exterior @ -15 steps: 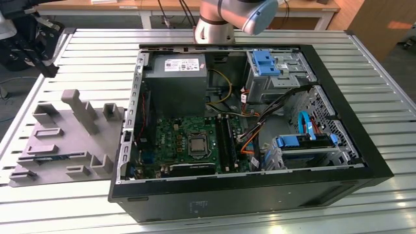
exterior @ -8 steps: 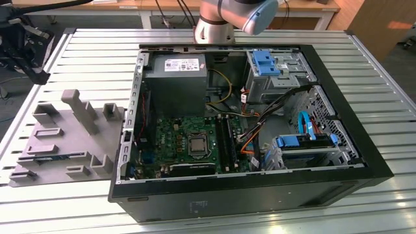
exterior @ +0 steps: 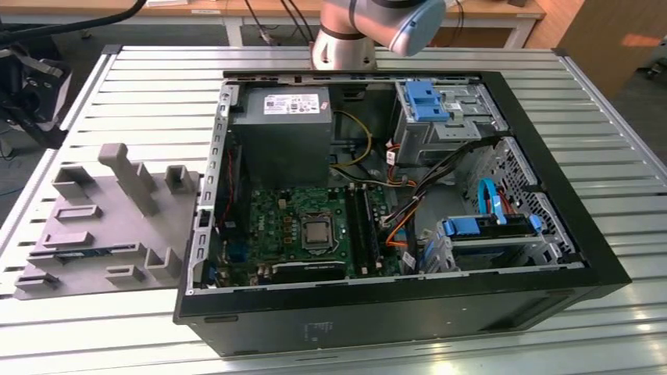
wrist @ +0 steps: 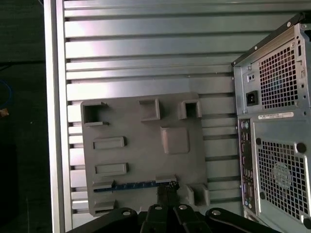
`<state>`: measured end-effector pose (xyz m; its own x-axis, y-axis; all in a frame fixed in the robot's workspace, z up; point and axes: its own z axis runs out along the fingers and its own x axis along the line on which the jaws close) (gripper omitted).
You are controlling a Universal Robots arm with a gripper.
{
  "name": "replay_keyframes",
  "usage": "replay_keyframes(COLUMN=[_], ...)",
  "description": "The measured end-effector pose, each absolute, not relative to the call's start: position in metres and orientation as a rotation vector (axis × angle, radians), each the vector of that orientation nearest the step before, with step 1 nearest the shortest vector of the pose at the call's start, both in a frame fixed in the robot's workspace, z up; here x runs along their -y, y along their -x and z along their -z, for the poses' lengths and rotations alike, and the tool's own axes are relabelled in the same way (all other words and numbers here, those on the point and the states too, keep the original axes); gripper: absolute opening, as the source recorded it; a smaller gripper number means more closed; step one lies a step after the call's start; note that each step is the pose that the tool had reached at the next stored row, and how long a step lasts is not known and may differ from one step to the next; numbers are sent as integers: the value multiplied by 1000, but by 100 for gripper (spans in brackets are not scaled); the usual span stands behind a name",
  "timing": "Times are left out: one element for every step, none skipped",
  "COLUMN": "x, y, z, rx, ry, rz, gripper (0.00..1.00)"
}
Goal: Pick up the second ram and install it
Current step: 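Reach for the second ram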
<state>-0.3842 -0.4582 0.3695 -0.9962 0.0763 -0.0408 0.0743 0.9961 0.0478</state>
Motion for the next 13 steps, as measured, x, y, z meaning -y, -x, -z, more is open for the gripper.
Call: replay_keyframes(x=[459, 460, 462, 462, 463, 463, 463, 463, 463, 463, 463, 463, 463], y=[385, 386, 387, 388, 389, 389, 389, 389, 389, 389, 389, 389, 390], z=[-369, -367, -366, -365, -365, -364, -364, -364, -364, -364, -364, -364, -364], rx=[-3096, -3096, -3096, -3096, -3096, -3096, -3096, -3096, -3096, -3096, -3096, -3096, -3096], ry=[-117, -117, -117, -117, -117, -117, -117, -117, -117, -117, -117, -117, -117], rz=[-71, -72, -72, -72, -72, -72, -72, -72, -72, -72, -72, -71, -71], gripper=[11, 11, 11, 11, 11, 11, 11, 11, 11, 11, 11, 11, 11])
